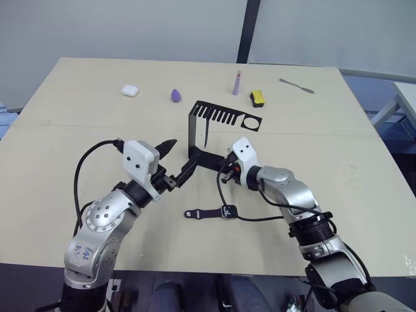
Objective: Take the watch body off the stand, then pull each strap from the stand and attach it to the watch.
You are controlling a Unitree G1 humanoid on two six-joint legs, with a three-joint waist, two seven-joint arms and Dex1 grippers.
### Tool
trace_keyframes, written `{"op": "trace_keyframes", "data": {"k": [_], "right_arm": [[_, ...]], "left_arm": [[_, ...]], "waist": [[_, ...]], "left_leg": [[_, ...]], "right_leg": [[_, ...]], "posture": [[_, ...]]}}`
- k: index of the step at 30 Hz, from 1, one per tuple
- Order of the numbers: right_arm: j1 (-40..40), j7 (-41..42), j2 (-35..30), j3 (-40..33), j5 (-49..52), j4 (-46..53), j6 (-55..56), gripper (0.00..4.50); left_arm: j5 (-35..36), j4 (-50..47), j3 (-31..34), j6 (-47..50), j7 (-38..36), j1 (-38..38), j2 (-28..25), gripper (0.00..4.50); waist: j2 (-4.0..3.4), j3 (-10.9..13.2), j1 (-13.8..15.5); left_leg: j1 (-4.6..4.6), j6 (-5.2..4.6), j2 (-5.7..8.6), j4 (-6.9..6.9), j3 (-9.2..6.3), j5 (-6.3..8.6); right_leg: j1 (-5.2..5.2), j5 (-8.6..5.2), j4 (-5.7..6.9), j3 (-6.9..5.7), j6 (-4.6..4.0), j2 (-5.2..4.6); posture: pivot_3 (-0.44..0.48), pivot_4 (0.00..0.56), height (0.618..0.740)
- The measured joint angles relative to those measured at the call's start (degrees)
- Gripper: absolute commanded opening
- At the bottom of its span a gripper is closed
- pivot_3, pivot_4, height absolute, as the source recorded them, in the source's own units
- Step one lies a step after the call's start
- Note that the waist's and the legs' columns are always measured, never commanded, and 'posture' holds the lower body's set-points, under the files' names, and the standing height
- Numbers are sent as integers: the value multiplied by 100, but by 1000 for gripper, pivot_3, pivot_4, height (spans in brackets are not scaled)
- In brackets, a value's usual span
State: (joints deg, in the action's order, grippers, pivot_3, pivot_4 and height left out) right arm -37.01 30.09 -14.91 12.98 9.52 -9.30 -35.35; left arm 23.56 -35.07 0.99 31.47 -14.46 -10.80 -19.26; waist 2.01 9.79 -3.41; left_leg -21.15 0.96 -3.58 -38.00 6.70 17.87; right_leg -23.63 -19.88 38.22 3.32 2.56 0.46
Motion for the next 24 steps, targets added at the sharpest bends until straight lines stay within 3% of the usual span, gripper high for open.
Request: {"op": "trace_keyframes", "data": {"k": [8,22,24], "right_arm": [[13,0,-11,-48,-50,27,-82,0],[-12,-1,5,-208,-57,-7,-181,0],[-13,-1,6,-211,-58,-7,-182,0]], "left_arm": [[-666,834,-436,-34,481,-713,623,2692],[-1303,2742,-670,-788,483,-1691,1303,2692],[-1387,2958,-684,-912,476,-1788,1373,2144]], "waist": [[3,-8,19],[2,-8,30],[2,-8,26]], "left_leg": [[3,0,1,-3,0,0],[3,2,0,-4,1,-2],[3,3,0,-4,1,-2]], "right_leg": [[4,0,2,0,0,0],[1,0,6,-1,1,0],[1,0,5,-1,1,0]], "posture": [[0,150,740],[0,150,740],[0,150,740]]}}
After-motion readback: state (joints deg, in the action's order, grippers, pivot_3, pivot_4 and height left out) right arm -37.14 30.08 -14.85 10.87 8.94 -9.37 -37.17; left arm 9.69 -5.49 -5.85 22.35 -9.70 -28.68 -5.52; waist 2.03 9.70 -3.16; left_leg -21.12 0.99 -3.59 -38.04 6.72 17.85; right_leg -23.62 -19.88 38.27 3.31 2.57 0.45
